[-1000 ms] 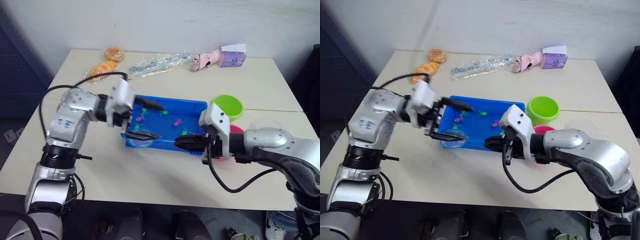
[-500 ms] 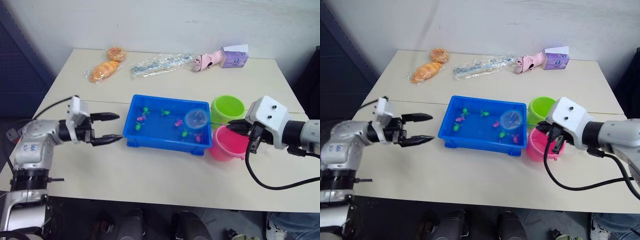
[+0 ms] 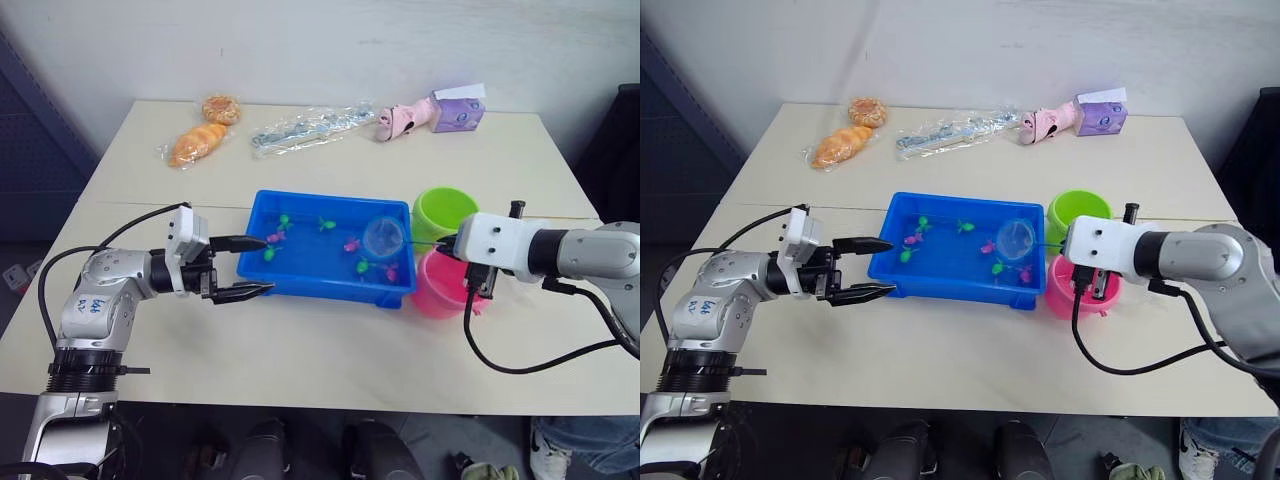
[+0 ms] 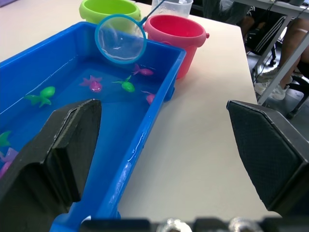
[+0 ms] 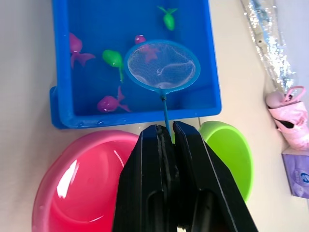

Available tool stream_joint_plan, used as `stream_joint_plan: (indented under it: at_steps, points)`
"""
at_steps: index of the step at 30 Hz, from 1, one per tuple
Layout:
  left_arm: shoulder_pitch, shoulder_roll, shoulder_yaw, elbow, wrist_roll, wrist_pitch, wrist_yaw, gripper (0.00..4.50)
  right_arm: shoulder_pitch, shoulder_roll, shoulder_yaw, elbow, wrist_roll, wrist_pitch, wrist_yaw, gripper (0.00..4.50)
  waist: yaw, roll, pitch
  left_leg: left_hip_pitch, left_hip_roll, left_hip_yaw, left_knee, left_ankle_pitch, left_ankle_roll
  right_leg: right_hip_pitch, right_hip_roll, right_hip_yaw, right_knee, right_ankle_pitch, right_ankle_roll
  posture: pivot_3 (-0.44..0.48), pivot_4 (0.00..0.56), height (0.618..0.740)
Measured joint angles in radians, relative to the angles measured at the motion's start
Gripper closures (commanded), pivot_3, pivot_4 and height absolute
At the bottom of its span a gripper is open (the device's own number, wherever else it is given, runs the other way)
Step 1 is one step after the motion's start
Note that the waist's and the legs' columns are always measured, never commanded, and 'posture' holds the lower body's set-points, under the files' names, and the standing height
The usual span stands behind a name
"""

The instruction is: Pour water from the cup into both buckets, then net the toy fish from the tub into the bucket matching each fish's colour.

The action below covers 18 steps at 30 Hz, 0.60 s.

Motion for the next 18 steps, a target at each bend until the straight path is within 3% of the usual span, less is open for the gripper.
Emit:
stream_joint_plan:
  at_steps: [3, 5, 10, 15, 18]
  points:
    - [0.0, -0.006, 0.0, 0.009, 0.001, -0.018, -0.002, 0.04, -0.004, 0.035, -0.005, -0.011, 0.038, 0.053, 0.035, 4.5, -0.001, 0.0, 0.0, 0.0, 0.0, 0.0, 0.0, 0.0, 0.0, 0.0, 0.0, 0.0, 0.0, 0.0, 0.0, 0.0, 0.15, 0.74]
    - [0.0, -0.01, -0.001, 0.024, 0.002, -0.029, -0.005, 0.04, -0.031, 0.105, -0.033, -0.052, 0.162, 0.222, 0.035, 4.5, -0.004, 0.0, 0.0, 0.0, 0.0, 0.0, 0.0, 0.0, 0.0, 0.0, 0.0, 0.0, 0.0, 0.0, 0.0, 0.0, 0.15, 0.74]
    - [0.0, -0.016, -0.006, 0.039, 0.006, -0.044, -0.009, 0.04, -0.094, 0.237, -0.143, -0.154, 0.387, 0.652, -0.088, 4.5, -0.001, 0.0, 0.0, 0.0, 0.001, -0.001, 0.0, 0.0, 0.0, 0.0, 0.0, -0.001, 0.0, 0.0, 0.0, 0.0, 0.15, 0.74]
    - [0.001, -0.017, -0.005, 0.041, 0.006, -0.054, -0.01, 0.04, -0.099, 0.361, -0.254, -0.172, 0.466, 0.916, -0.209, 4.5, 0.004, 0.0, 0.0, 0.0, -0.001, -0.001, 0.0, 0.0, 0.001, 0.0, -0.001, 0.0, 0.0, 0.0, 0.0, 0.0, 0.15, 0.74]
    - [0.003, -0.02, -0.006, 0.041, 0.007, -0.061, -0.011, 0.04, -0.121, 0.494, -0.359, -0.175, 0.509, 1.103, -0.276, 4.5, 0.001, 0.0, 0.0, 0.0, 0.0, -0.001, 0.0, 0.0, 0.001, 0.0, -0.001, 0.0, 0.001, 0.0, 0.0, 0.0, 0.15, 0.74]
